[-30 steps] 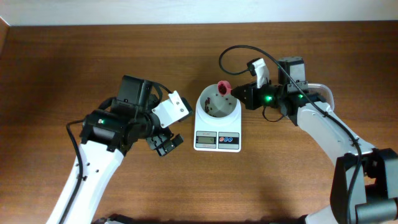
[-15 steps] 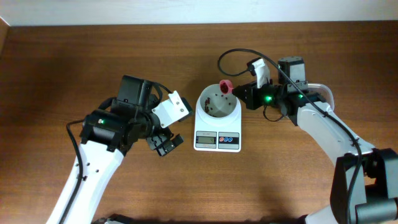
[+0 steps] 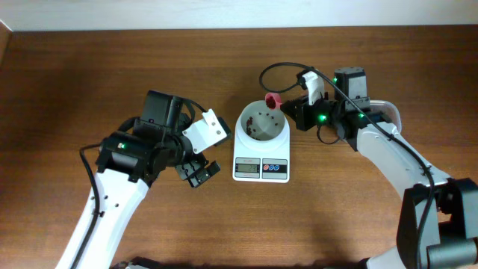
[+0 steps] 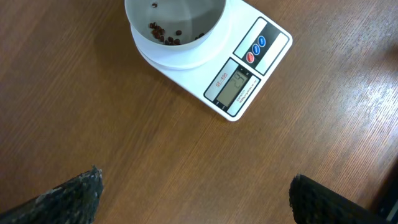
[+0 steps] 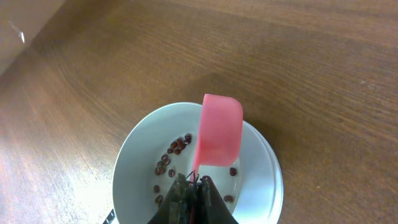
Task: Scoop and weigh 50g on scale
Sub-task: 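Tilt the scoop with the right gripper to pour beans into the bowl, then move the empty scoop back into the bean tub with the right gripper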
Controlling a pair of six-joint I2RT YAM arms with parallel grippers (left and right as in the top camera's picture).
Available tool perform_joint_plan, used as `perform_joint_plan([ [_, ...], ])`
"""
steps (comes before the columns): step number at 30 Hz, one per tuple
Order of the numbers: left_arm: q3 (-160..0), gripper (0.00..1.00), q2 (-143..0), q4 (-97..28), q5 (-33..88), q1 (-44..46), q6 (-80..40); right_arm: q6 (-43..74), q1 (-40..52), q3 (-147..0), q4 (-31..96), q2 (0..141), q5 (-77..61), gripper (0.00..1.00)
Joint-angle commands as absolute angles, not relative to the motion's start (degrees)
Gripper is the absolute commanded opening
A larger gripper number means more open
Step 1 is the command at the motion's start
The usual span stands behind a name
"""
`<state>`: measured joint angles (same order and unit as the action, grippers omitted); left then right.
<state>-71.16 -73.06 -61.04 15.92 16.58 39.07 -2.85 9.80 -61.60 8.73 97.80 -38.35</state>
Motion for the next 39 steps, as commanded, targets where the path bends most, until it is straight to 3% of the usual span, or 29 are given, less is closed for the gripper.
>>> perform_joint_plan([
  [1, -72.01, 0.99, -72.36, -60.97, 16.75, 16.34, 39.99, -5.82, 10.17, -62.15, 8.51, 98.0, -37.82, 0.04],
  [10, -72.01, 0.99, -72.36, -60.97, 16.75, 16.34, 39.99, -10.59, 10.2, -62.15, 8.99, 98.0, -37.65, 0.04],
  [13, -72.01, 0.99, -72.36, -60.97, 16.75, 16.34, 39.99, -20.8, 10.17, -62.15, 13.32, 98.0, -45.3, 0.04],
  [16, -72.01, 0.99, -72.36, -60.97, 16.75, 16.34, 39.99, -24.91, 10.17, -62.15, 13.21, 97.97, -42.3, 0.04],
  [18, -72.01, 0.99, -72.36, -60.99, 16.75, 16.34, 39.99, -25.34, 10.17, -62.15, 13.1, 97.45, -49.25, 0.04],
  [21, -72.01, 0.99, -72.36, -60.97, 16.75, 16.34, 39.99, -25.3, 10.2, -62.15, 12.19, 97.17, -42.57, 0.04],
  [23, -72.01, 0.99, -72.36, -60.97, 16.75, 16.34, 39.99, -25.3, 10.22, -62.15, 12.21, 95.77, -48.42, 0.04],
  [26, -72.01, 0.99, -72.36, -60.97, 16.75, 16.34, 39.99, -25.3, 12.19, -62.17, 12.19, 94.63, -37.06, 0.04],
  [28, -72.01, 0.99, -72.36, -60.97, 16.75, 16.34, 39.99, -25.32, 14.37, -62.17, 12.84, 92.88, -37.76, 0.04],
  [31, -72.01, 0.99, -72.36, -60.97, 16.75, 16.34, 39.99, -28.36, 18.33, -62.17, 13.74, 92.44, -19.99, 0.04],
  [39, -72.01, 0.99, -72.36, -60.99, 16.75, 16.34, 39.99, -28.05, 20.21, -62.19, 19.57, 85.76, -20.95, 0.04],
])
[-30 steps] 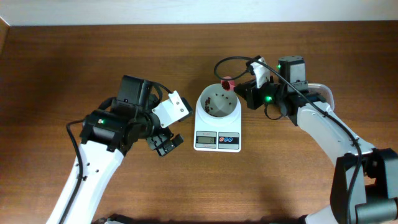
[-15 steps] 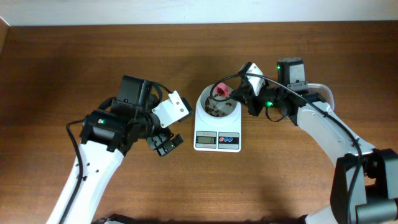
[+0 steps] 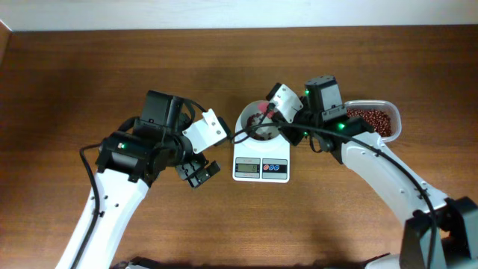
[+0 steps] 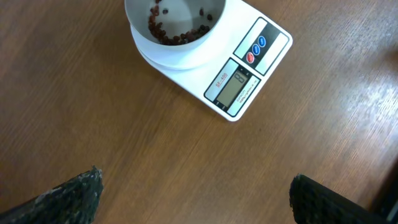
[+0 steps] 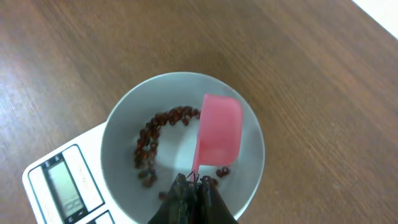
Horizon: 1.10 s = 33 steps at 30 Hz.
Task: Scoop and weigh 50g on scale
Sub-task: 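Move the empty scoop back into the bean tub with the right gripper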
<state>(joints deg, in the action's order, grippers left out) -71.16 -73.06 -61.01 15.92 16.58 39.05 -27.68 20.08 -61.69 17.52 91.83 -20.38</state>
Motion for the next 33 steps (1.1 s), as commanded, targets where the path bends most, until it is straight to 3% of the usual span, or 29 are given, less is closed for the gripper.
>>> perform_joint_plan([
  [1, -72.01, 0.99, -72.36, -60.99, 16.75, 16.34, 39.99, -28.05, 20.18, -62.19, 21.47, 83.29, -20.93, 0.04],
  [7, -72.01, 0.99, -72.36, -60.97, 16.75, 16.34, 39.99, -28.01, 17.72, -62.19, 39.51, 67.07, -7.01, 0.04],
  [11, -72.01, 0.99, -72.36, -60.97, 16.75, 16.34, 39.99, -17.06, 7.42, -62.19, 42.76, 64.2, -5.74, 0.04],
  [19, -72.01, 0.99, -72.36, -60.97, 16.75, 16.34, 39.99, -12.97, -9.45, -62.19, 42.7, 74.59, -5.76, 0.04],
  [25, -72.01, 0.99, -72.36, -60.97, 16.75, 16.34, 39.97, -8.78, -9.5, -62.19, 39.66, 88.01, -6.24, 0.04],
  [33, -72.01, 0.99, -72.36, -60.97, 16.75, 16.34, 39.99, -3.55, -9.52, -62.17, 39.4, 94.0, -16.25, 0.04],
])
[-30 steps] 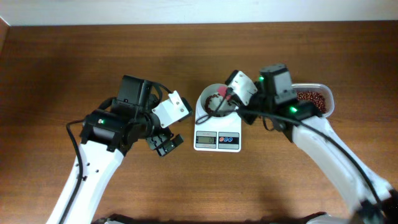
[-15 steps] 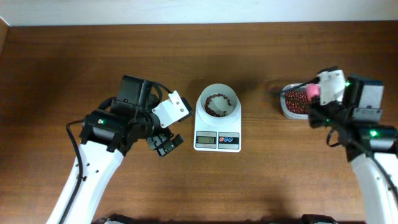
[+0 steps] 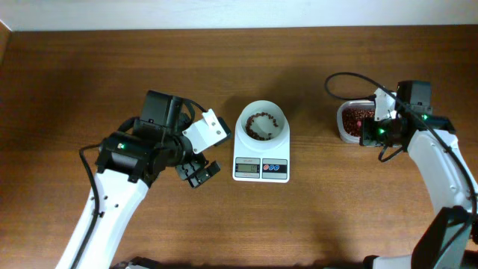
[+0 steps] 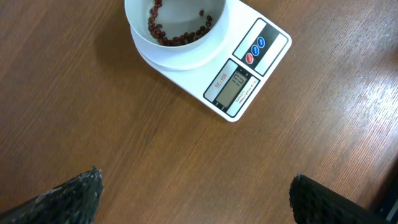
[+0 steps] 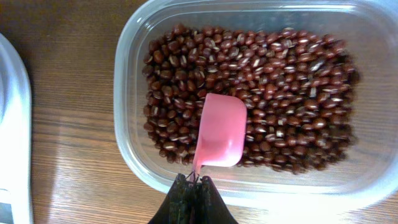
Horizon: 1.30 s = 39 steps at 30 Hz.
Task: Scoop and weigh 50g on scale
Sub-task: 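Move the empty scoop back into the bean tub with the right gripper, then lift a second scoop of beans toward the scale with the right gripper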
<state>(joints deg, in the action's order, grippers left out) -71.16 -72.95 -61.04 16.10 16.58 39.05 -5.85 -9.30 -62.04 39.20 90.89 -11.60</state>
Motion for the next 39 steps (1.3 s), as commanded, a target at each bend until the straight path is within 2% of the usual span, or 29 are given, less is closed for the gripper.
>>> perform_joint_plan([
  [1, -72.01, 0.99, -72.36, -60.99, 16.75, 16.34, 39.97, -3.53, -9.61, -62.17, 39.42, 94.72, -18.06, 0.04],
  [5, -72.01, 0.99, -72.36, -60.99, 16.75, 16.34, 39.99, -2.44, -14.13, -62.17, 39.46, 95.18, -28.56, 0.04],
  [9, -72.01, 0.99, -72.36, -60.97, 16.75, 16.34, 39.99, -0.99, -23.31, -62.17, 39.55, 95.2, -42.24, 0.04],
  [15, -72.01, 0.99, -72.36, -60.97, 16.75, 16.34, 39.99, -1.04, -30.72, -62.17, 41.67, 95.2, -46.15, 0.04],
  [28, -72.01, 0.99, -72.36, -60.99, 16.75, 16.34, 39.99, -0.97, -31.57, -62.15, 42.48, 95.2, -64.1, 0.04],
  [39, -72.01, 0.99, -72.36, -60.99, 16.75, 16.34, 39.99, 4.38, -31.53, -62.15, 41.56, 95.2, -69.3, 0.04],
])
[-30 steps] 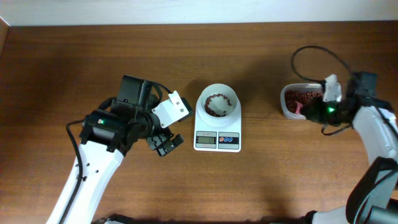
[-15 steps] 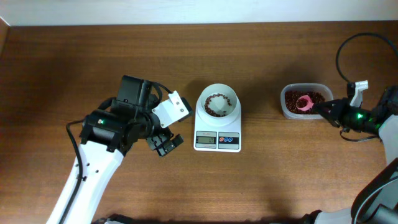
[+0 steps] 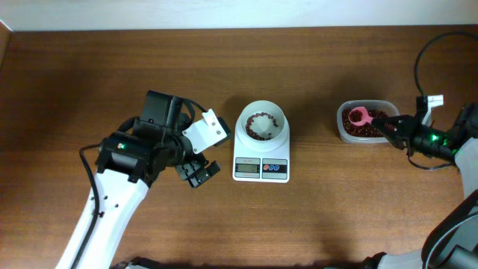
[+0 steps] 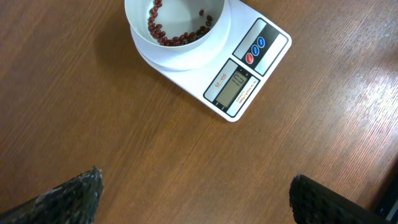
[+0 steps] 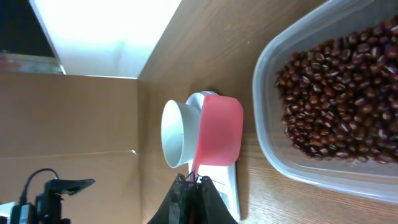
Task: Scoop and weigh 50g on scale
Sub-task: 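Lift a second scoop of beans toward the scale with the right gripper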
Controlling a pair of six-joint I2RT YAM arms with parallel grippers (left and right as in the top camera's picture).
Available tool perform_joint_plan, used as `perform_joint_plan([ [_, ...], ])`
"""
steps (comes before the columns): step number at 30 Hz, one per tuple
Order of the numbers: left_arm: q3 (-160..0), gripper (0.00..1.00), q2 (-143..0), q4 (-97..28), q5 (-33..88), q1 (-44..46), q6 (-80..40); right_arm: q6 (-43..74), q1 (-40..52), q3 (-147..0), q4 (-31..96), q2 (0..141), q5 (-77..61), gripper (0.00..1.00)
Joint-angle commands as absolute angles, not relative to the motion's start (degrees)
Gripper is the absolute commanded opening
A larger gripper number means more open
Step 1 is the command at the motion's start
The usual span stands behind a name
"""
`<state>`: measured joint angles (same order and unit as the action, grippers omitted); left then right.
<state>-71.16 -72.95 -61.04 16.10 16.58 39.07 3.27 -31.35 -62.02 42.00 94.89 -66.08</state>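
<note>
A white scale (image 3: pixel 261 166) stands mid-table and carries a white bowl (image 3: pixel 261 125) with a thin ring of red beans. In the left wrist view the scale (image 4: pixel 239 68) and the bowl (image 4: pixel 177 25) lie ahead, and the display's digits are too small to read surely. A clear tub of red beans (image 3: pixel 364 123) sits to the right. My right gripper (image 3: pixel 393 128) is shut on the handle of the pink scoop (image 3: pixel 358 116), whose cup hangs over the tub's left part. In the right wrist view the scoop (image 5: pixel 219 130) is turned sideways beside the tub (image 5: pixel 336 93). My left gripper (image 3: pixel 196 173) stands open left of the scale, holding nothing.
Brown wooden table (image 3: pixel 336 217) all round. A cable loops above the right arm (image 3: pixel 422 52). The table's far edge meets a pale wall (image 3: pixel 224 11). The left arm (image 3: pixel 112 194) lies along the front left.
My right gripper has moved right and rolled sideways. The scoop was pointing down into the beans. Now it lies tilted over the tub's left part. The left arm, scale and bowl are unchanged.
The scoop was first at the bowl's far rim, with few beans in the bowl. Then it was over the bowl, which held more beans. After that it was down in the tub of beans, and now it is tilted sideways above the tub. The left gripper stayed open throughout.
</note>
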Motion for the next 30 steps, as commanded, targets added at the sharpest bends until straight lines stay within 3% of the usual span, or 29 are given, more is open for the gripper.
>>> perform_joint_plan([
  [1, -72.01, 0.99, -72.36, -60.97, 16.75, 16.34, 39.99, 5.5, -31.53, -62.15, 41.12, 95.2, -69.32, 0.04],
  [8, -72.01, 0.99, -72.36, -60.97, 16.75, 16.34, 39.99, 8.38, -29.82, -62.15, 38.96, 95.2, -70.08, 0.04],
  [19, -72.01, 0.99, -72.36, -60.99, 16.75, 16.34, 39.99, 32.71, -12.82, -62.15, 14.39, 95.2, -67.22, 0.04],
  [30, -72.01, 0.99, -72.36, -60.99, 16.75, 16.34, 39.99, 41.04, -1.65, -62.15, 6.48, 95.2, -61.39, 0.04],
])
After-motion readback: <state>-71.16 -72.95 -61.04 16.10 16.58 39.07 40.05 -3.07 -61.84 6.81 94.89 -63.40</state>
